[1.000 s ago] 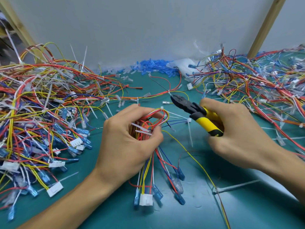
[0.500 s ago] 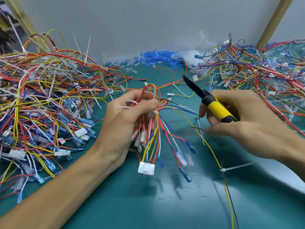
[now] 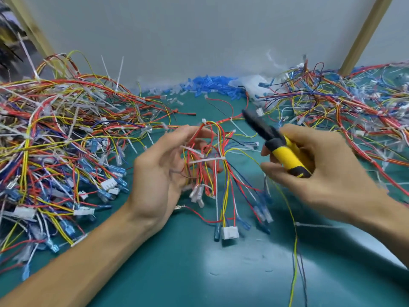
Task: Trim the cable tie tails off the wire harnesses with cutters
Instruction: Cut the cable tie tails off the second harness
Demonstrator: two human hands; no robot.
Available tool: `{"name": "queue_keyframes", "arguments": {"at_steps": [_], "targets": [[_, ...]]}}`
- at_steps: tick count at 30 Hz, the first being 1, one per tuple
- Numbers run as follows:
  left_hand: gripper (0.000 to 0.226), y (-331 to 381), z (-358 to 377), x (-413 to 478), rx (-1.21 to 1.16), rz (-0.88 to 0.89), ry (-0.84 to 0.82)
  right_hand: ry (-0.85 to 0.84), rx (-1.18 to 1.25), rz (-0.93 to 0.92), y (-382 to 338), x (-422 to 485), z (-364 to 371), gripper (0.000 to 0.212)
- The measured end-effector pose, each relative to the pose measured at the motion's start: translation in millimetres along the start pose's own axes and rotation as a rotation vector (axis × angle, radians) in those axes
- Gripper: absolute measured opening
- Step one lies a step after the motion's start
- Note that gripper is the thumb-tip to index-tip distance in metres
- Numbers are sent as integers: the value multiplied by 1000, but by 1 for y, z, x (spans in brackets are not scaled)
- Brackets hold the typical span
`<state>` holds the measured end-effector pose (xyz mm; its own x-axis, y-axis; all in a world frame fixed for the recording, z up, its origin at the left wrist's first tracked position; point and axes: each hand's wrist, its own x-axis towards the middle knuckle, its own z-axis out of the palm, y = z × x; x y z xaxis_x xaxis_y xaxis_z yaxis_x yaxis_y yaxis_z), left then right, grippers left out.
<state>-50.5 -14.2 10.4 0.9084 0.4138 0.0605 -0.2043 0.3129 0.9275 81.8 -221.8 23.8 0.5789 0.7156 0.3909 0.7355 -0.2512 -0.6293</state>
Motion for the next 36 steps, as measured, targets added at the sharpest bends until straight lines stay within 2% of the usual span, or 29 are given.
{"name": "queue_keyframes", "arguments": {"at_steps": [3, 6, 9, 11, 15, 19, 22, 25, 27, 29, 33, 36], "targets": [[39, -5, 4, -4, 18, -61, -62, -3, -172, -208, -5, -4, 4, 22], [40, -10, 7, -10, 80, -102, -144, -103, -60, -315, -8, -6, 7, 41], [29, -6, 26, -8, 166, -142, -133, -262, -2, -388, -11, -11, 7, 36], [17, -6, 27, -5, 217, -110, -76, -309, -17, -394, -11, -13, 7, 31], [44, -5, 15, -10, 42, -169, -54, -221, -77, -319, -7, -8, 9, 40], [44, -5, 8, -5, 84, -97, -54, -138, 56, -187, -7, -5, 5, 37], [42, -4, 4, -4, 131, -93, -19, -130, 290, -34, -7, -3, -1, 32], [38, -4, 4, 1, 395, -11, 12, -142, 650, 170, -3, 2, -6, 34], [49, -5, 5, 1, 581, 99, -19, -134, 800, 264, -2, 4, -7, 36], [56, -6, 6, -1, 656, 165, -38, -120, 903, 307, -2, 4, -8, 37], [70, -5, 3, -3, 988, 295, 80, -115, 1083, 383, -3, 5, -14, 43], [84, 2, 5, -5, 1230, 495, 127, -187, 1156, 406, 0, 6, -16, 47]]}}
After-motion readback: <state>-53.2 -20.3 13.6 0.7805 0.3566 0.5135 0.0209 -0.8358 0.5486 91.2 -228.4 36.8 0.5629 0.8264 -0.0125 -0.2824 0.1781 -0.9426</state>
